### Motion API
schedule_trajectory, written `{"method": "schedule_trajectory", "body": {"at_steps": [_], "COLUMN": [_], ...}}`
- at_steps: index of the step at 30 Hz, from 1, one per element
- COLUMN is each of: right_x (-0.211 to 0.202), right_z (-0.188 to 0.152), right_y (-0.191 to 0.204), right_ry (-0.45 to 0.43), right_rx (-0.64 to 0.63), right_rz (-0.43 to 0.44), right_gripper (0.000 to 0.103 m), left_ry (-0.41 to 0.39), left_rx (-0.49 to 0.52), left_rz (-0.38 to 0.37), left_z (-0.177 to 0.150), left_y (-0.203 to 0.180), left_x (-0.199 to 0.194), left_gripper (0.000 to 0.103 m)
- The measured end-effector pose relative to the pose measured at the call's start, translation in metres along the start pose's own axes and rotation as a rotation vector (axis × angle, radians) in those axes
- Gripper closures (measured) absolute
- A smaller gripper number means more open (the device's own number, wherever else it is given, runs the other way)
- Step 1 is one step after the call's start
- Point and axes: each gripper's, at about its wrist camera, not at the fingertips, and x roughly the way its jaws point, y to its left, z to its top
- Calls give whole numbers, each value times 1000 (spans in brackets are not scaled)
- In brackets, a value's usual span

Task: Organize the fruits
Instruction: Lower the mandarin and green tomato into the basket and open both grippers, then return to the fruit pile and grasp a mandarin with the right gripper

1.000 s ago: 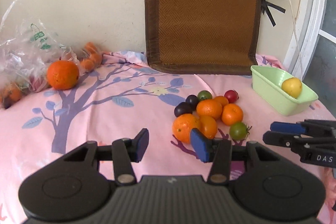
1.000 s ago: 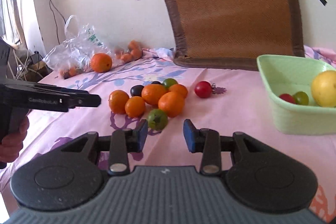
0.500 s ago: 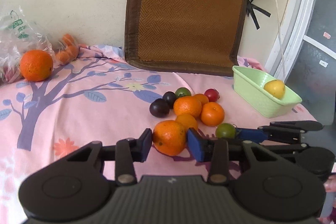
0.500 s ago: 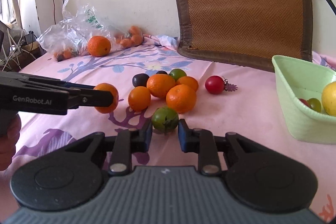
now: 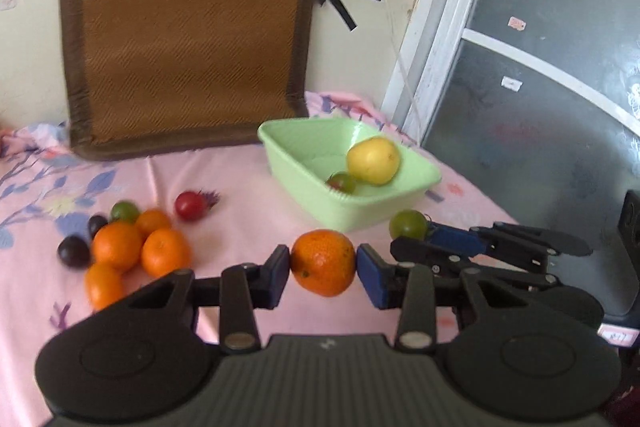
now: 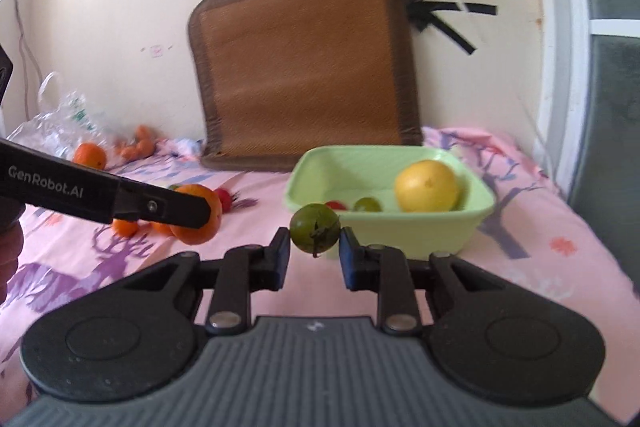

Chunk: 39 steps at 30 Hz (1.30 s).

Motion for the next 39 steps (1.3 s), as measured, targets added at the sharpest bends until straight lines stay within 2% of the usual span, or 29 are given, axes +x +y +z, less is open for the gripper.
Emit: {"method": "schedule_trajectory", "body": {"at_steps": [2, 6, 11, 13, 14, 15, 17, 19, 21, 25, 27, 29, 30, 31, 33, 34, 36, 39], "right_x": [6, 31, 46, 46, 46, 45, 41, 36, 31, 14, 1, -10, -13, -14, -9, -5, 5, 21], "right_z": [8, 10, 6, 4, 4, 3, 3, 3, 3, 3, 2, 0, -1, -1, 0, 0, -2, -7], "right_y": [-18, -41, -46, -46, -46, -46, -48, -49, -52, -53, -44, -32, -26, -19, -6, 2, 16, 37], "right_ry": [-31, -20, -33, -45, -50, -55, -71, -102, -119, -155, -192, -226, -234, -222, -173, -139, -74, 33], "right_rx": [9, 16, -2, 1, 3, 6, 15, 33, 56, 111, 114, 112, 119, 129, 151, 167, 199, 239], "right_rz": [-50, -106, -138, -141, -139, -136, -128, -127, -123, -104, -83, -65, -46, -16, 66, 104, 149, 178], "right_gripper": [74, 74, 73, 67, 58, 54, 54, 54, 54, 55, 55, 54, 51, 46, 16, 11, 10, 10], "left_ry": [-23, -21, 45, 68, 71, 70, 67, 57, 12, -96, -122, -125, -115, -96, -63, -48, -22, -16], "left_rx": [17, 45, 29, 23, 23, 26, 28, 9, -18, -70, -80, -81, -85, -94, -113, -113, -100, -93], "left_rz": [6, 26, 82, 93, 100, 108, 116, 110, 93, 89, 139, 228, 289, 340, 423, 460, 531, 554], "left_z": [22, 55, 65, 64, 62, 61, 59, 59, 58, 41, 24, 4, -7, -18, -39, -47, -61, -69], "left_y": [-9, -23, -19, -17, -17, -17, -17, -16, -13, 10, 27, 45, 55, 64, 80, 85, 92, 92], "left_x": [18, 68, 118, 130, 133, 135, 135, 127, 106, 32, -4, -32, -44, -54, -68, -71, -75, -74], "left_gripper": [66, 65, 65, 65, 65, 64, 61, 61, 62, 61, 61, 61, 61, 61, 61, 61, 61, 61]}}
